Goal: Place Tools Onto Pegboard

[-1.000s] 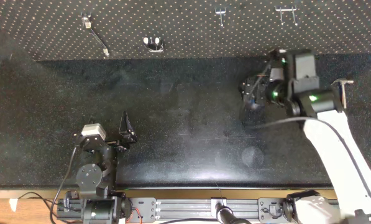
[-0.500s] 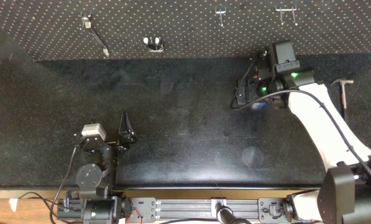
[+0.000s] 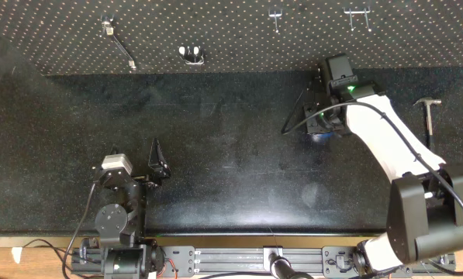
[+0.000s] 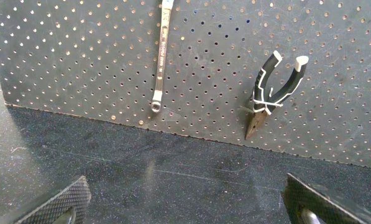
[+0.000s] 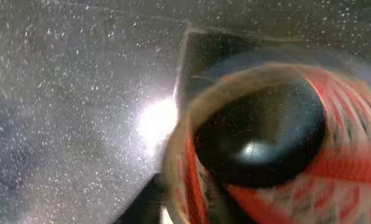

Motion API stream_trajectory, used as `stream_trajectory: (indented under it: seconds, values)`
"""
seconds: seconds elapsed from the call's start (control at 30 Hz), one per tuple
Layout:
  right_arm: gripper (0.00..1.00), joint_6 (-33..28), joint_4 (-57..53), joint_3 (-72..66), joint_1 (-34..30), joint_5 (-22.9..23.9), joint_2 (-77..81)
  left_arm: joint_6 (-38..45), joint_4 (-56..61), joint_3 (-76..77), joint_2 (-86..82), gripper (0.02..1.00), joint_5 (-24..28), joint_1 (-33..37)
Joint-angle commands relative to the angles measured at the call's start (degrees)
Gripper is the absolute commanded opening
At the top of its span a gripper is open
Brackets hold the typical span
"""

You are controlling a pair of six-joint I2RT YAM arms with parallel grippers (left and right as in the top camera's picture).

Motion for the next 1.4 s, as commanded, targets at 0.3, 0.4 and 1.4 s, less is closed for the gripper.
stream_trajectory:
  seconds: [0.3, 0.4, 1.4]
  values:
    - [0.075, 0.1, 24.1, 0.6, 5.6, -0.5, -21.1, 0.1, -0.5, -0.1, -0.5, 0.996, 0.6, -0.2]
    - [0.075, 0.1, 31.2, 0.6, 9.6, 6.1, -24.9, 0.1, -0.5, -0.1, -0.5, 0.996, 0.6, -0.2]
    - [0.075, -2.1, 53.0, 0.6, 18.3, 24.8, -3.1, 0.1, -0.5, -0.1, -0.5, 0.996, 0.6, -0.2]
